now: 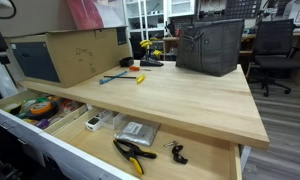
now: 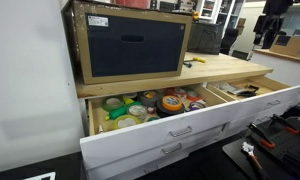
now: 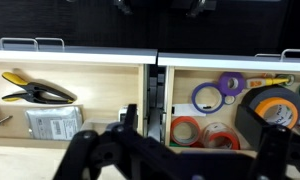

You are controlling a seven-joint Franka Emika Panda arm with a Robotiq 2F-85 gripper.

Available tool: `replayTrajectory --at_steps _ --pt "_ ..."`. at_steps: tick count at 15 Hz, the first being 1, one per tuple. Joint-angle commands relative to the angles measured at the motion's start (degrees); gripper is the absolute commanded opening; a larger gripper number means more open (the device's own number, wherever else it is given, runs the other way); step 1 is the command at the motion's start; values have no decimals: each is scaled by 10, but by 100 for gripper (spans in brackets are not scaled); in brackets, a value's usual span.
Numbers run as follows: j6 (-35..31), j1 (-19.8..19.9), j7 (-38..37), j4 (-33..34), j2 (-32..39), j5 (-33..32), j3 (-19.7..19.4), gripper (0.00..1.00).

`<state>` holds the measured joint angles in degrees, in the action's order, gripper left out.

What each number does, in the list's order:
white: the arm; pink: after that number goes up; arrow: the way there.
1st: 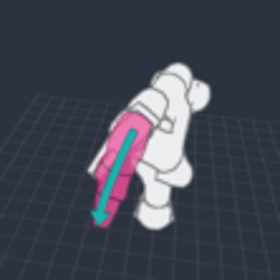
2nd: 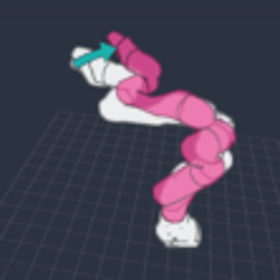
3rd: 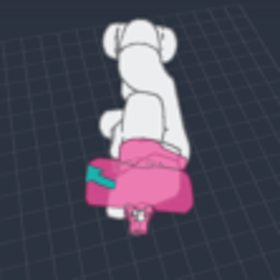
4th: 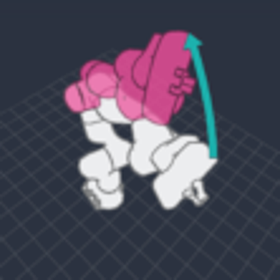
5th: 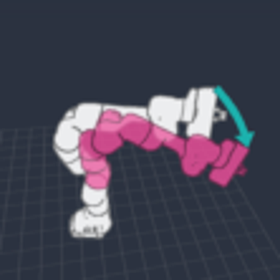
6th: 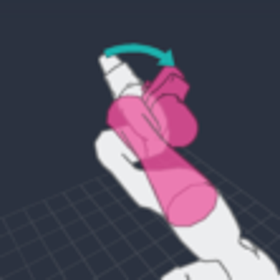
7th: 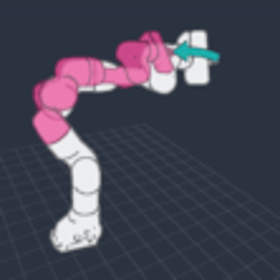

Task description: Close the topmost drawer on the left.

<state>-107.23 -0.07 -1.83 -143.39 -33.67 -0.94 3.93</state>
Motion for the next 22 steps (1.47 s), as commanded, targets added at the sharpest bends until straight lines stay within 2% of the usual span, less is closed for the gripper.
replayTrajectory --at_steps 1,8,9,10,14,19,20,22 --pt "-56 -5 -59 -45 10 -18 30 100" --pt "-127 -29 -129 -145 32 -37 80 100" --pt "-145 -36 -140 -154 44 -39 92 75" --pt "-164 -43 -147 -159 60 -39 102 74" --pt "-226 -57 -184 -159 132 -53 137 42" --pt "-297 -56 -196 -156 217 -101 143 5" --pt "-308 -54 -190 -159 227 -116 137 1" --pt "-322 -55 -182 -162 245 -139 127 0"
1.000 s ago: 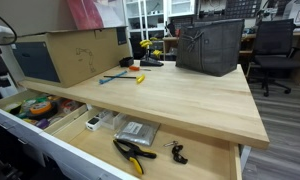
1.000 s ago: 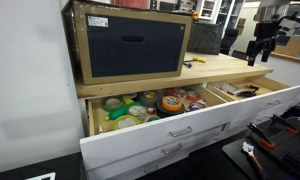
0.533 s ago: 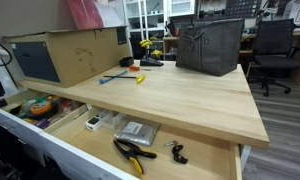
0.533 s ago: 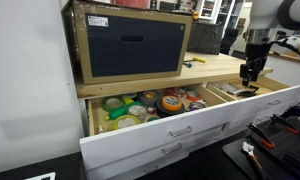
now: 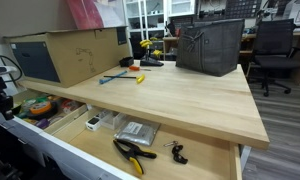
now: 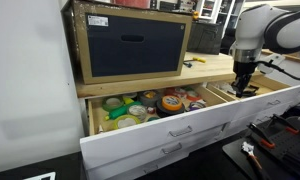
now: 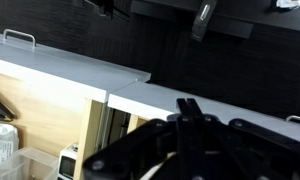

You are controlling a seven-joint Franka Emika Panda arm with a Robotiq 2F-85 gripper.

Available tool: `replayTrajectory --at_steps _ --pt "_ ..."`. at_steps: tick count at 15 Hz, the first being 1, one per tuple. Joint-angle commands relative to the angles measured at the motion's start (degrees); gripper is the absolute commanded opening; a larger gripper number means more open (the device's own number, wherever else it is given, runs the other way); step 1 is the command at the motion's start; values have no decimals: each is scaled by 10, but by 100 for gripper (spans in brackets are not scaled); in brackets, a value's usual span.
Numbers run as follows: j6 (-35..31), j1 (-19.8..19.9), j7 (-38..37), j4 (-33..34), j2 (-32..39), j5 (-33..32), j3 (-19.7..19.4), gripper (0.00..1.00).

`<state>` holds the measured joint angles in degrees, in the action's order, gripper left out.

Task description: Close the topmost drawer on the left.

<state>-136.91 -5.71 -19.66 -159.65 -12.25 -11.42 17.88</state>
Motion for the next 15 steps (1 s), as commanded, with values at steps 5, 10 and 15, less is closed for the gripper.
replayTrajectory --at_steps 5,10,15 --pt "-23 -6 27 0 61 -53 -39 0" --pt "3 -11 117 1 63 -11 -65 0" --pt "27 -11 146 1 61 -17 -75 0"
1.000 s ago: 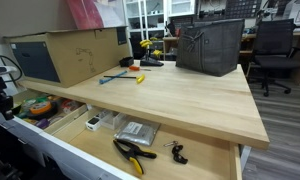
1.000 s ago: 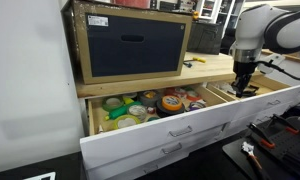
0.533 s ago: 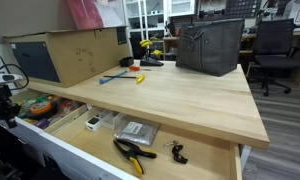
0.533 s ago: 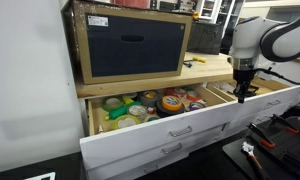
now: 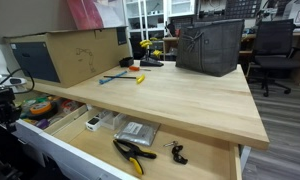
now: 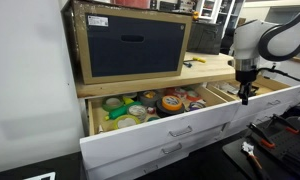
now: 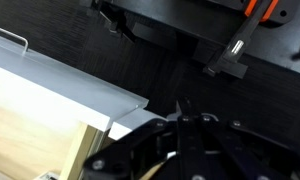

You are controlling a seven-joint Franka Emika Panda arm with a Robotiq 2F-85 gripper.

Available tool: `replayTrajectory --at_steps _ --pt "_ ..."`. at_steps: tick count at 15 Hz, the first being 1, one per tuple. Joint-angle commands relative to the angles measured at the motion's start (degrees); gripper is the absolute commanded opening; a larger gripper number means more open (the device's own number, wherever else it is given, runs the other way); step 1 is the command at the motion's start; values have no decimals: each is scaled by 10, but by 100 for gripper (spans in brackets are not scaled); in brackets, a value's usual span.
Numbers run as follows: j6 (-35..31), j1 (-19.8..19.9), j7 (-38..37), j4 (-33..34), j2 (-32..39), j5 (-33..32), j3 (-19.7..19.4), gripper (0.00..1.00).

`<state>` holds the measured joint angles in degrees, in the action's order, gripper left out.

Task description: Close the topmost drawer on the left.

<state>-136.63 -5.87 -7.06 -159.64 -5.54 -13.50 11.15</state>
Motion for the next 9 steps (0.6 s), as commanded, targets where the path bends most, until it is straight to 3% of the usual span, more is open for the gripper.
replayTrajectory --at_steps 1,9 --pt "5 -7 3 0 0 0 -8 1" --pt "9 -8 9 0 0 0 -8 1"
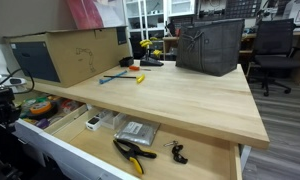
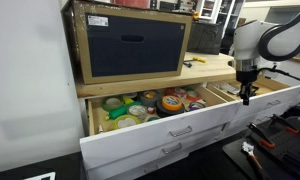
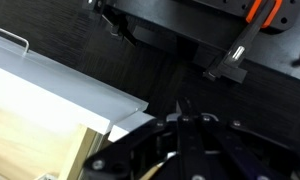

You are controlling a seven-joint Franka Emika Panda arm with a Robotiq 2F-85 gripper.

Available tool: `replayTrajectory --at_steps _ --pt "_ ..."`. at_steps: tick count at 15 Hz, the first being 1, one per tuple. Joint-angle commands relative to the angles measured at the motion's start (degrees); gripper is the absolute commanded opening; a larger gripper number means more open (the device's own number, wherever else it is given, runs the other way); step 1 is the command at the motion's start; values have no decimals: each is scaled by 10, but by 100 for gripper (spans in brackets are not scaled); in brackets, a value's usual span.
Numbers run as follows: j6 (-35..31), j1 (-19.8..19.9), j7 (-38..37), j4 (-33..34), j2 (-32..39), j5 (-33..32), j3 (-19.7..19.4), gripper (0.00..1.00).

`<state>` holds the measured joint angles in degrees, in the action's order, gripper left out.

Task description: Close the topmost drawer on the left.

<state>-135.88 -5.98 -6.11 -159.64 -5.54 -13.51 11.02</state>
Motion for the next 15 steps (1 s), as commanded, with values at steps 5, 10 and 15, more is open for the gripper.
replayTrajectory --at_steps 5,10,15 --pt "2 -7 0 0 0 0 -7 1" --pt "-87 -2 -11 1 12 -26 -9 0" --pt "-185 -14 8 1 49 1 -6 0"
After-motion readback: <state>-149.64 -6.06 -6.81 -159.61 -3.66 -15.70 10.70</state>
